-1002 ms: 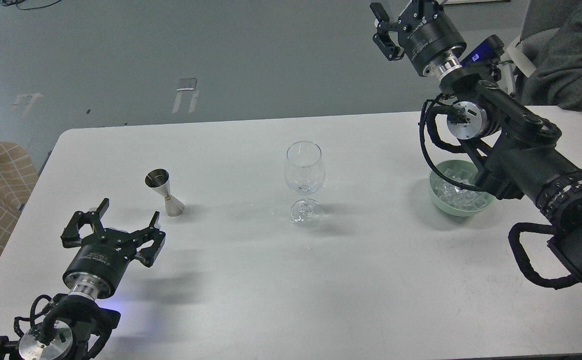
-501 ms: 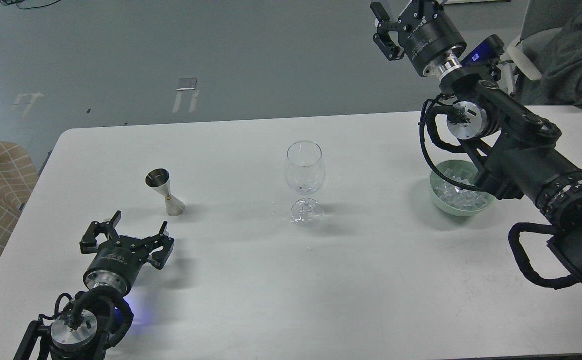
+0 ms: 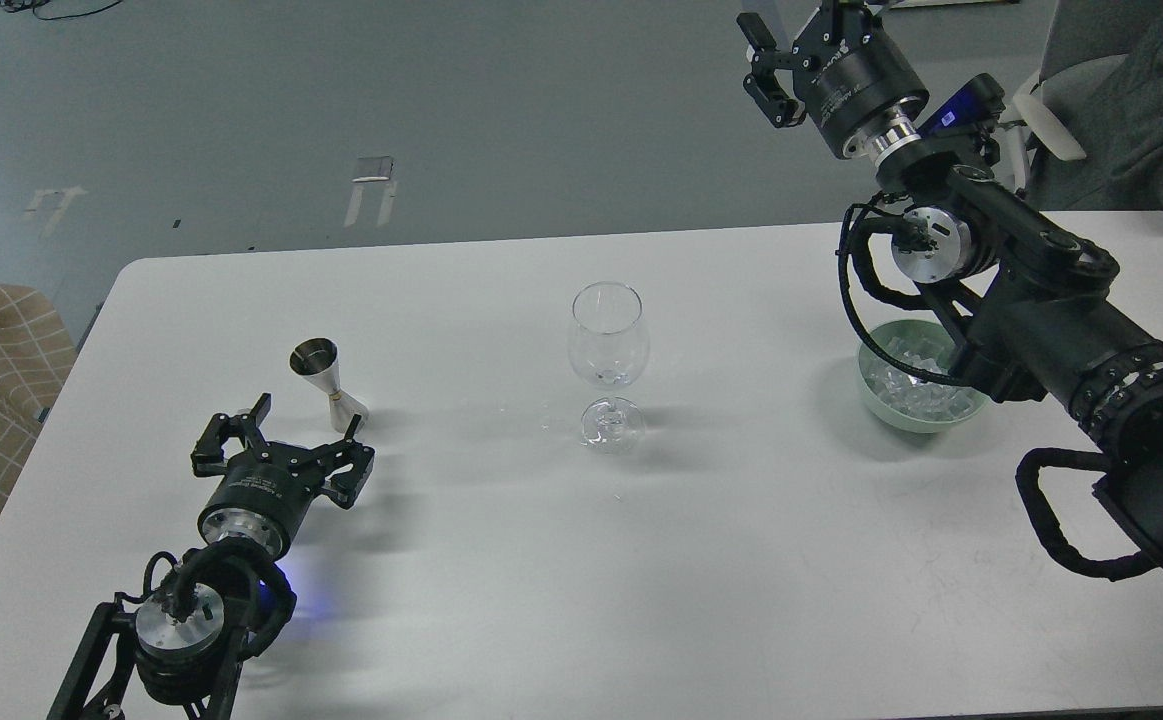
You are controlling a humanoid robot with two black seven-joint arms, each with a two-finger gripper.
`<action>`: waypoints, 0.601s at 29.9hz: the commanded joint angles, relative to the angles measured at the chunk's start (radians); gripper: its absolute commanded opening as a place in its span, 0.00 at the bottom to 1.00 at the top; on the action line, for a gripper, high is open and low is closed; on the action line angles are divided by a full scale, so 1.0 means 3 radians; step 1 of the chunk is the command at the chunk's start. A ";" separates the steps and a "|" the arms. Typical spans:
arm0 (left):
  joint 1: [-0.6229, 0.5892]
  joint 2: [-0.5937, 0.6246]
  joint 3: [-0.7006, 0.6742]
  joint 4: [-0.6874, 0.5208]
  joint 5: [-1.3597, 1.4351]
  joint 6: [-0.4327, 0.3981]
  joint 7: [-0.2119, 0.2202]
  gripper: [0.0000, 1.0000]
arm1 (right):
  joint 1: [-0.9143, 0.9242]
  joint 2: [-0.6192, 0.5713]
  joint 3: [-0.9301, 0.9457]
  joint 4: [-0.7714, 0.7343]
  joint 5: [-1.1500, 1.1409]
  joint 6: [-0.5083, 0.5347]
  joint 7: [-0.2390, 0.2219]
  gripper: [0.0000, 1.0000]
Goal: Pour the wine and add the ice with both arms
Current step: 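Close the left gripper on the silver jigger and lift it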
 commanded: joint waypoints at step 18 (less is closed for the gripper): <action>-0.0443 -0.0006 -0.0005 0.0456 0.0117 0.0002 -0.0057 0.97 | 0.0004 0.0036 -0.0059 -0.0002 0.0005 -0.0025 0.0000 1.00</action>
